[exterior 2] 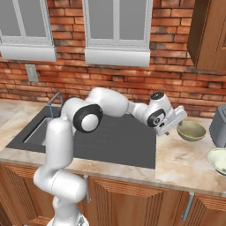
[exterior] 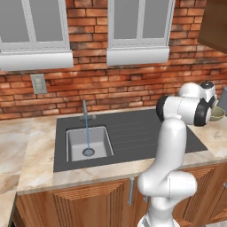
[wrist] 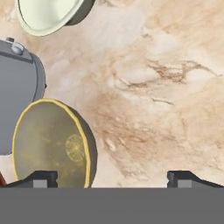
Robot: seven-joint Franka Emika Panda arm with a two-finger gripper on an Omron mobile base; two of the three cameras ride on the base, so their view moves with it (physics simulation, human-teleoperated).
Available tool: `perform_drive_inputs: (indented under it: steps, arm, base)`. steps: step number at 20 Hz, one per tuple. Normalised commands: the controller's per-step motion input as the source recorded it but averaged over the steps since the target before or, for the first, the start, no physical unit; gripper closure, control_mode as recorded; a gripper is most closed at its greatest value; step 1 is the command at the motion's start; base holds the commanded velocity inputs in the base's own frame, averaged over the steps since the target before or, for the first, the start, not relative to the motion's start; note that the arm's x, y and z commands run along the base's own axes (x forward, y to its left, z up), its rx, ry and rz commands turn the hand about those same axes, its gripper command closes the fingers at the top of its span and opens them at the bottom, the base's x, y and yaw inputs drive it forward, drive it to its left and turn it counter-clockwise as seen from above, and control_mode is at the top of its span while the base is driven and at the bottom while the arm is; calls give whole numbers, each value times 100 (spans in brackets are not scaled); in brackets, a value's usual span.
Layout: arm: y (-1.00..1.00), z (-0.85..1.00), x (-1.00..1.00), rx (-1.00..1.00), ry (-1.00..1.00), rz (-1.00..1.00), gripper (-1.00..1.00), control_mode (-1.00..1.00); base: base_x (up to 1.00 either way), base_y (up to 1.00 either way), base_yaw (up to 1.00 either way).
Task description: Rinse each bowl for a few seconds and place them down in the sink or on the counter.
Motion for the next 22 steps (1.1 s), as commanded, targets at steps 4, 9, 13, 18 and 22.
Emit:
perform_drive_inputs:
  steps: [4, 9, 13, 18, 22]
  arm:
    - [-12, -16, 22, 0, 0, 0, -100, -100]
    - [-16, -11, 21, 0, 0, 0, -100, -100]
    - [-19, -11, 20, 0, 0, 0, -100, -100]
    - [-18, -13, 19, 0, 1, 0, -100, -100]
    - [-13, -12, 21, 0, 2, 0, -100, -100]
  base:
    - [0, 0, 0]
    - [0, 0, 0]
    - [0, 0, 0]
    - [0, 0, 0]
    - [0, 0, 0]
